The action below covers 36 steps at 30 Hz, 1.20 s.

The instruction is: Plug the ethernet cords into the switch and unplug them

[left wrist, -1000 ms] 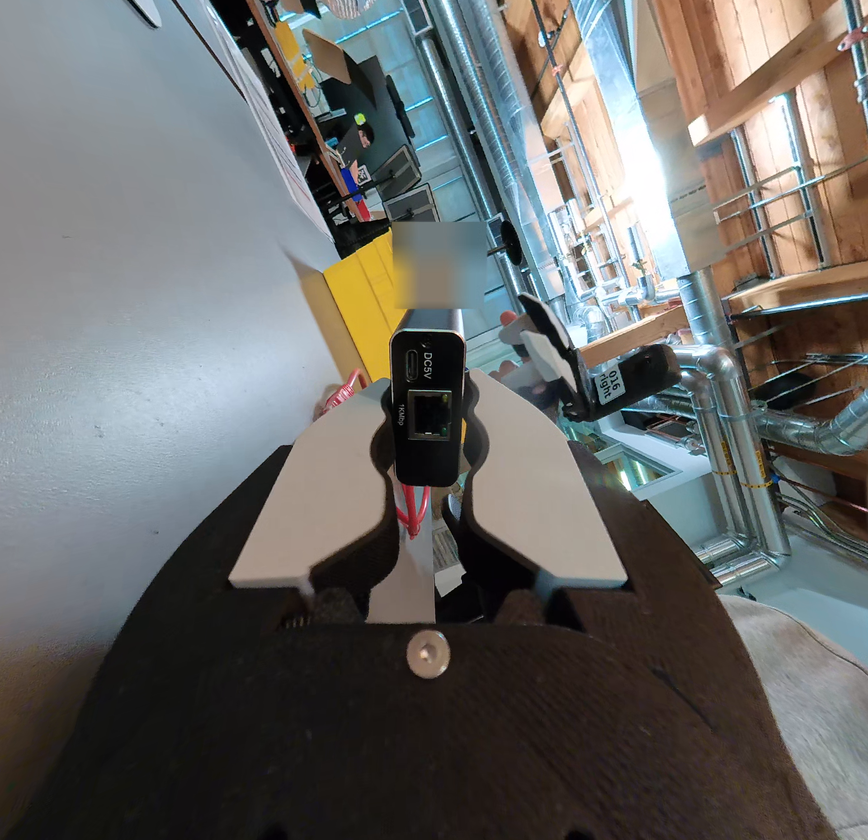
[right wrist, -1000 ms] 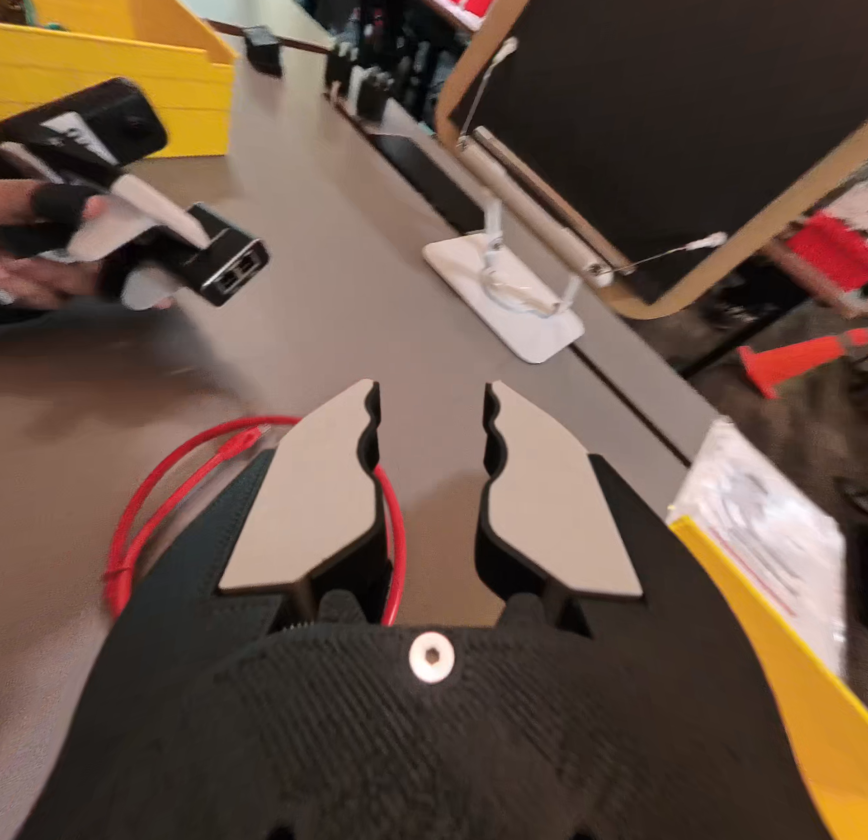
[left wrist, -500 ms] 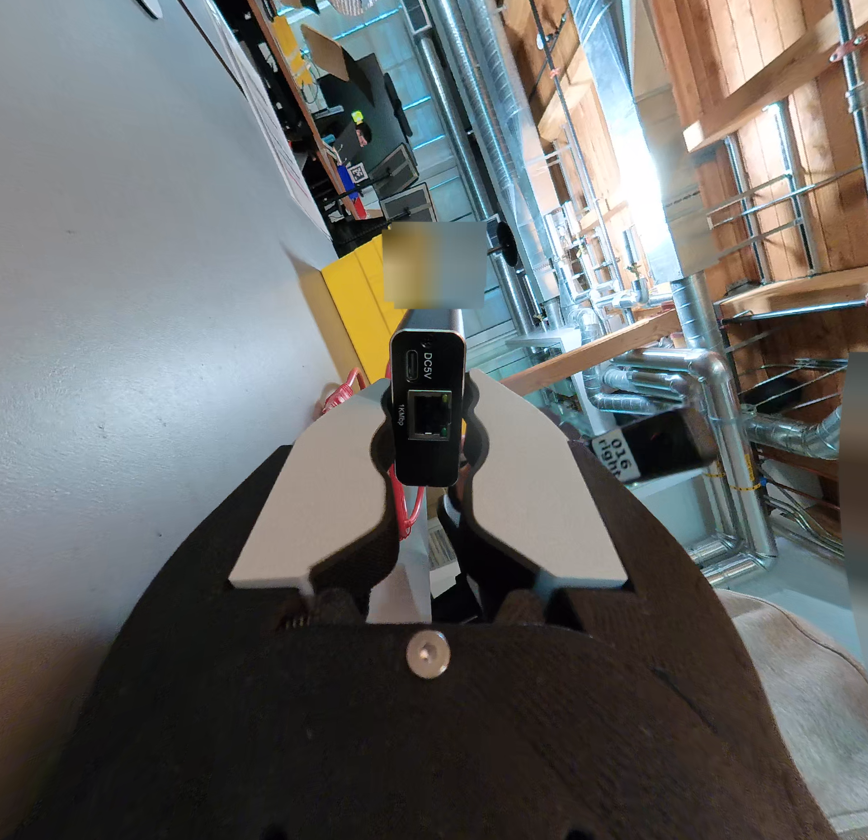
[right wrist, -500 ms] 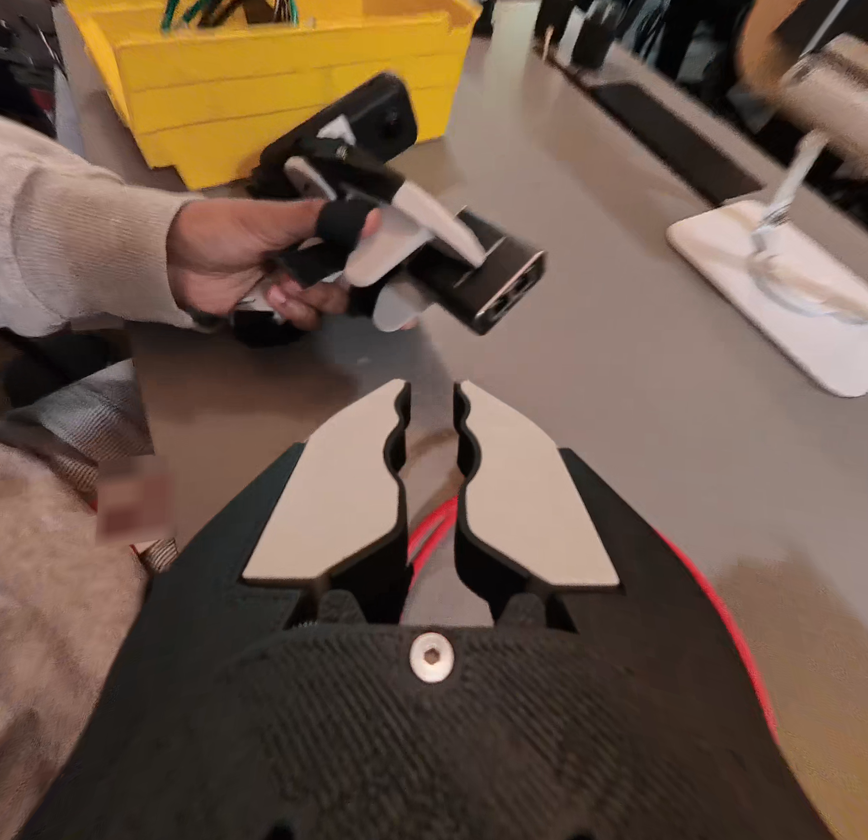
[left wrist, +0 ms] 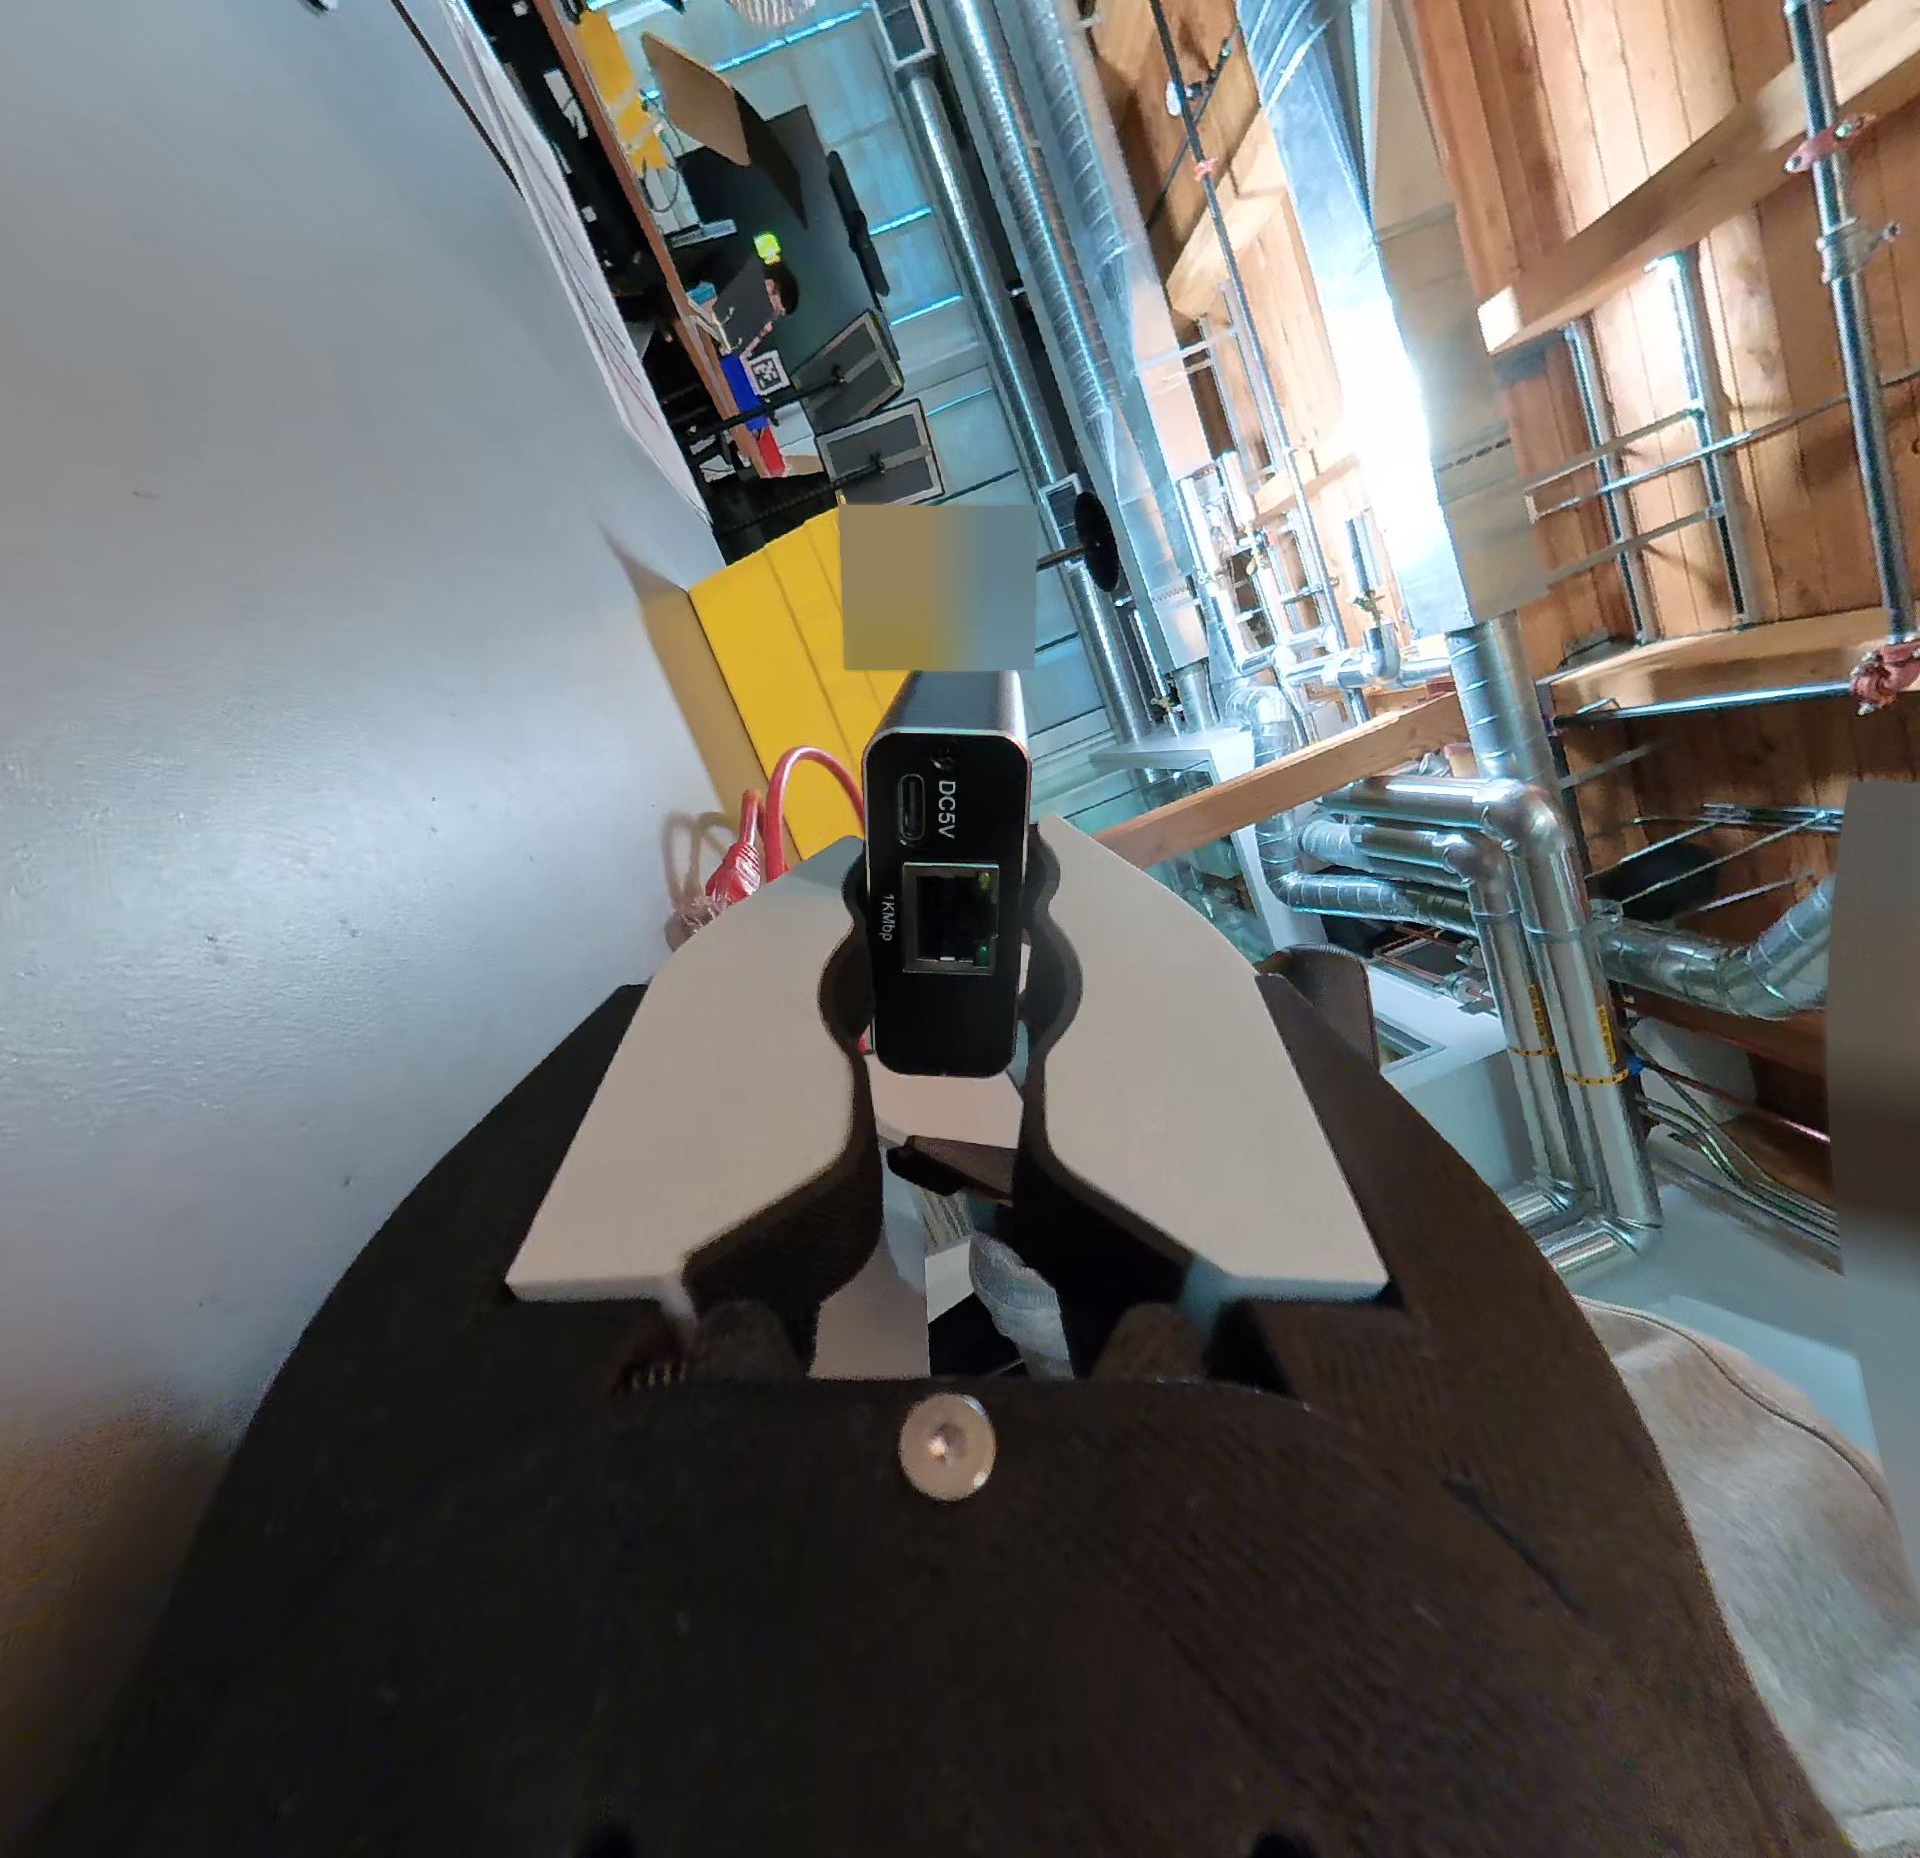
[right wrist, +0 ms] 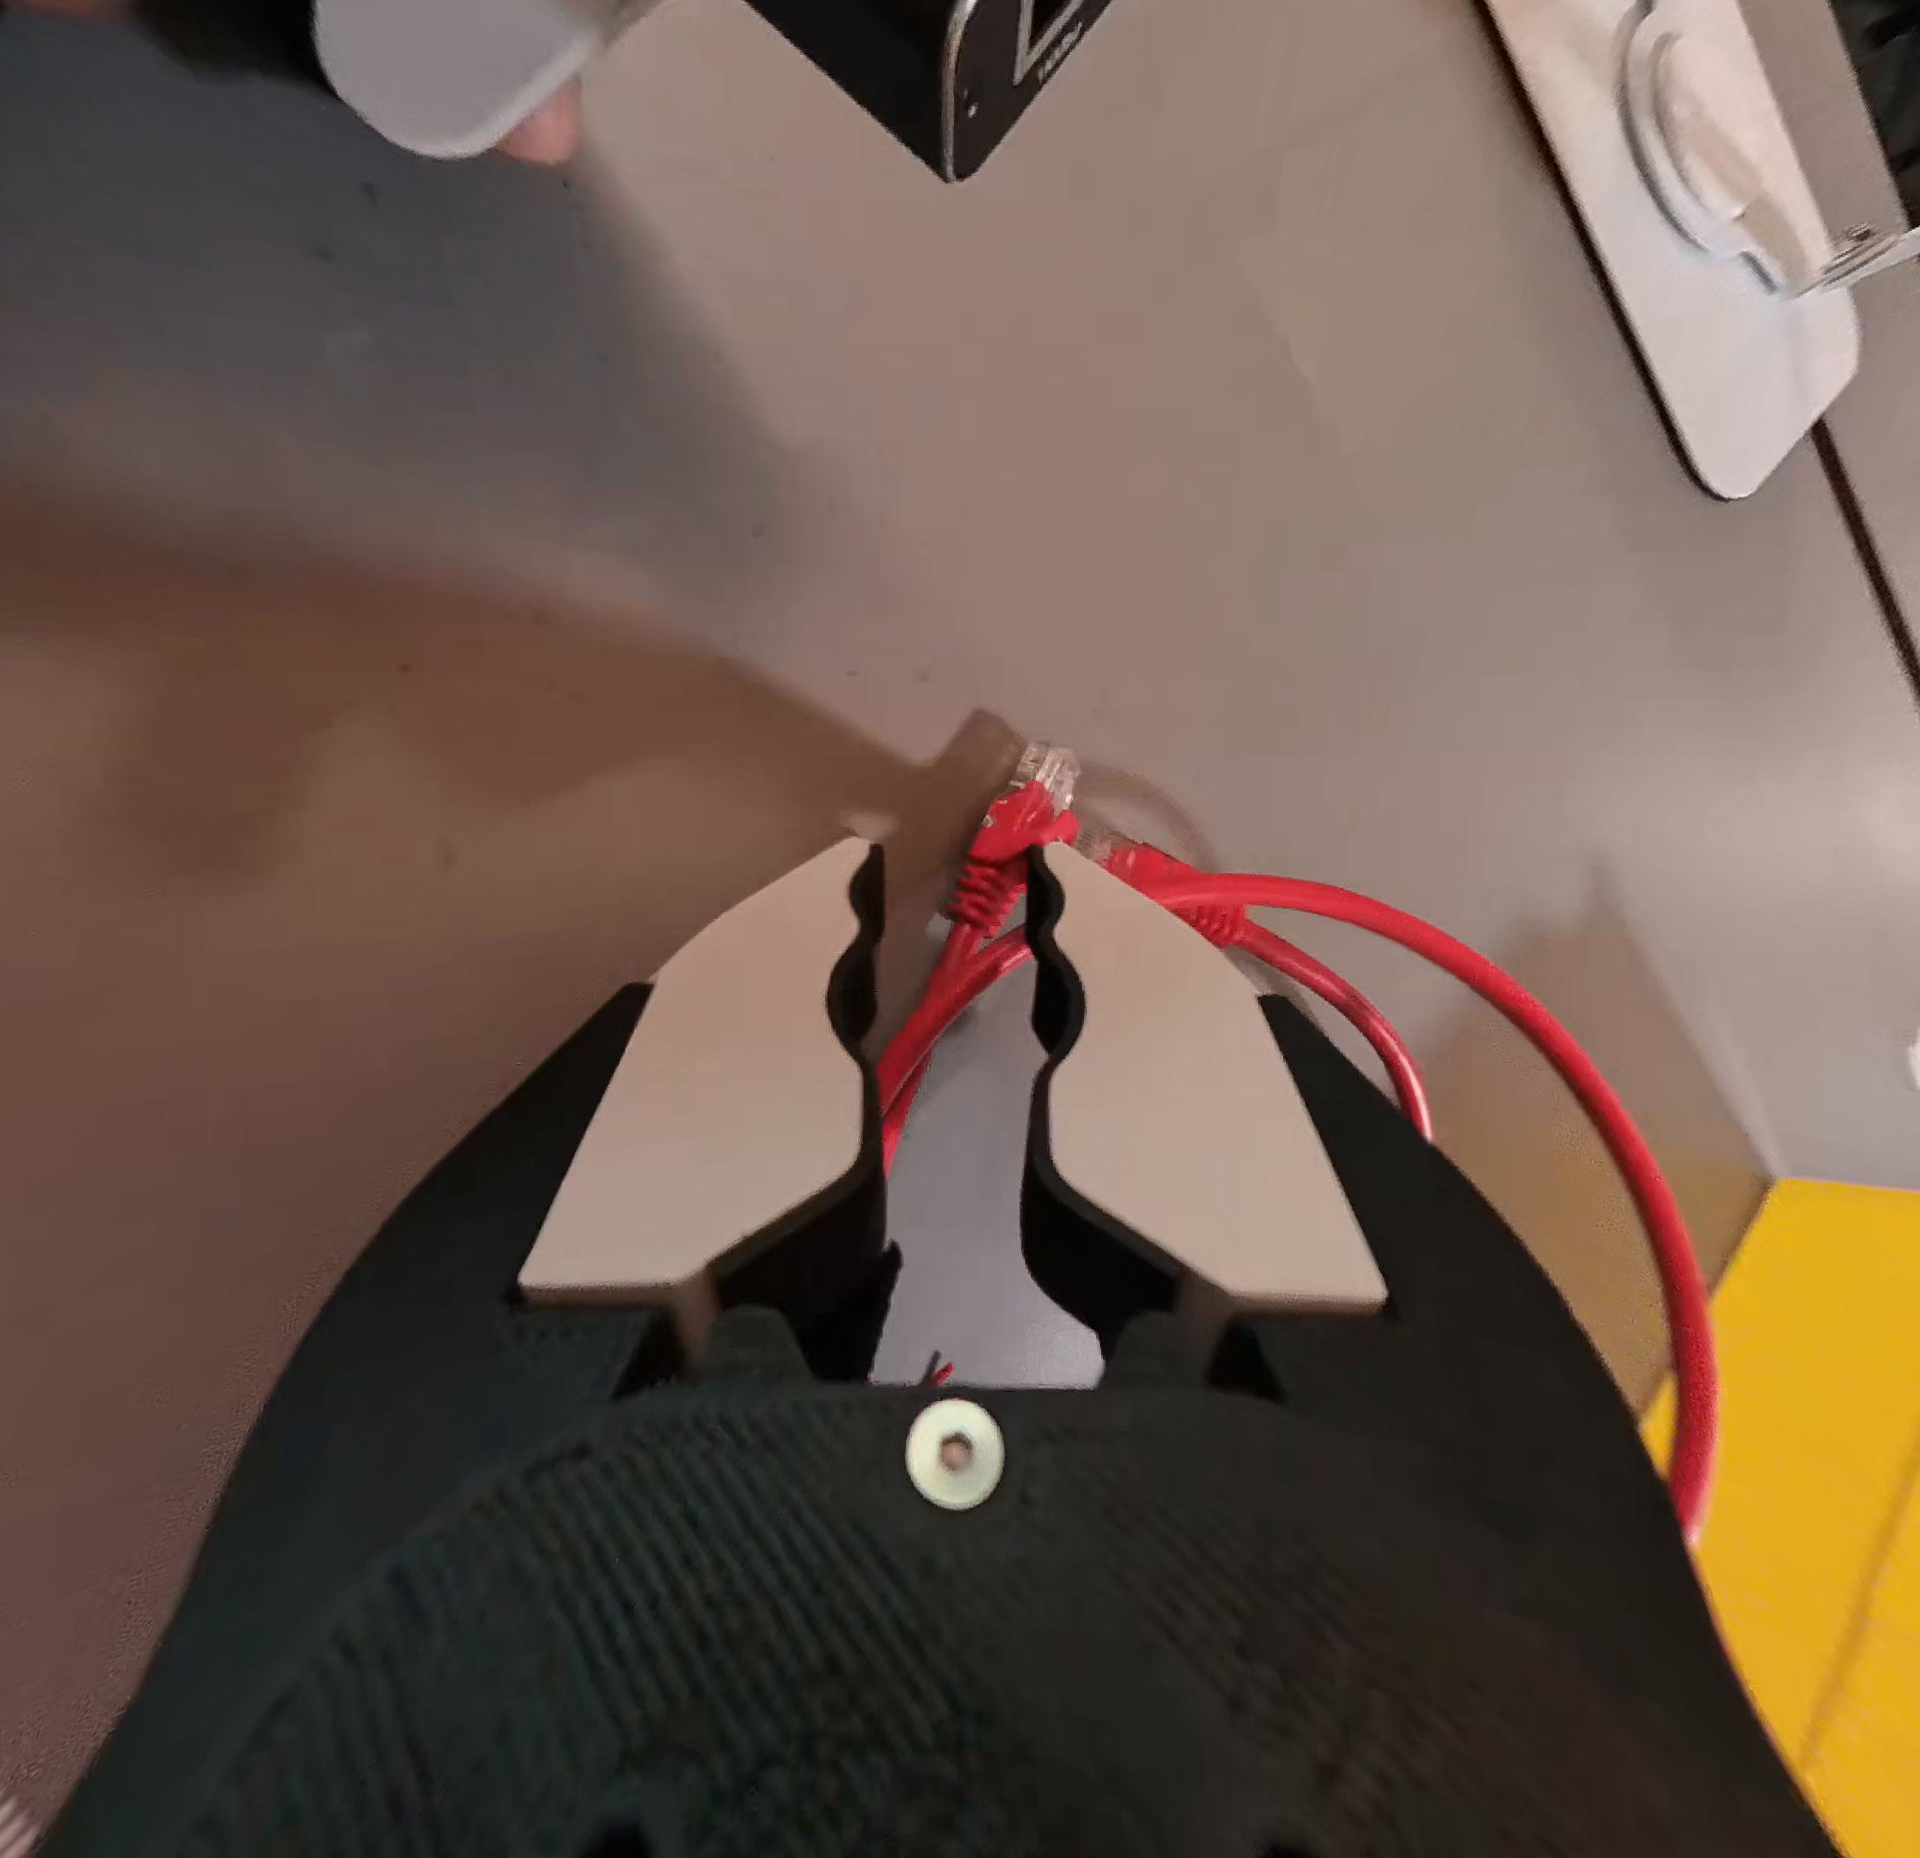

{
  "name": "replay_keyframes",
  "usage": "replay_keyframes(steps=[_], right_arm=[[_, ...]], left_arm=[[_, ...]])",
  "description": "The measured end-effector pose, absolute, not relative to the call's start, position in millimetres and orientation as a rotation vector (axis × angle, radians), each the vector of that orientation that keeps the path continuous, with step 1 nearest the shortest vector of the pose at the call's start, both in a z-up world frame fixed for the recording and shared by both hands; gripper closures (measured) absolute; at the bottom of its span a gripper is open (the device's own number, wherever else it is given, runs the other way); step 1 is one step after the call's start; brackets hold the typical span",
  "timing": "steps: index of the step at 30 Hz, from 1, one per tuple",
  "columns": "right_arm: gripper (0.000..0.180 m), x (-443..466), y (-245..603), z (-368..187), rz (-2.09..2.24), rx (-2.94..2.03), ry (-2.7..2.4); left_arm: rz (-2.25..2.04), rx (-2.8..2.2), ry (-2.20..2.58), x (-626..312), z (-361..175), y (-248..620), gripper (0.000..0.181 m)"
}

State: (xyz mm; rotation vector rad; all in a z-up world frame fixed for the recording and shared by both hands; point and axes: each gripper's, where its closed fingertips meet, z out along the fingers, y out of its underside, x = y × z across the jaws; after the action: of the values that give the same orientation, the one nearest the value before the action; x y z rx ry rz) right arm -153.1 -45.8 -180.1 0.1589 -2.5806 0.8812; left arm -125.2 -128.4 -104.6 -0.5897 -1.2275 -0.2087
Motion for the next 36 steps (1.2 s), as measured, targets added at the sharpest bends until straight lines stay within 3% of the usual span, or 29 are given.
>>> replay_keyframes(steps=[1,8,23,29,36], right_arm=[[0.153,-154.2,-45.3,-179.9,0.872,0.167,-2.573],[0.149,-164.2,-41.4,-179.8,0.883,0.122,-2.581],[0.168,-173.2,-52.7,-172.7,1.075,0.249,-2.576],[0.17,-155.0,-53.5,-106.0,1.269,0.611,-2.107],[0.17,-139.5,-36.4,-88.1,1.104,0.921,-1.702]], left_arm=[[-0.209,-0.591,-1.226,-125.1,-104.4,-128.1,0.155],[-0.221,-0.576,-1.225,-125.5,-104.9,-129.2,0.155],[-0.291,-0.588,-1.194,-124.2,-102.0,-118.8,0.155],[-0.503,-0.562,-1.092,-116.0,-91.4,-103.5,0.155],[-0.749,-0.599,-1.06,-106.3,-93.7,-67.2,0.154]])
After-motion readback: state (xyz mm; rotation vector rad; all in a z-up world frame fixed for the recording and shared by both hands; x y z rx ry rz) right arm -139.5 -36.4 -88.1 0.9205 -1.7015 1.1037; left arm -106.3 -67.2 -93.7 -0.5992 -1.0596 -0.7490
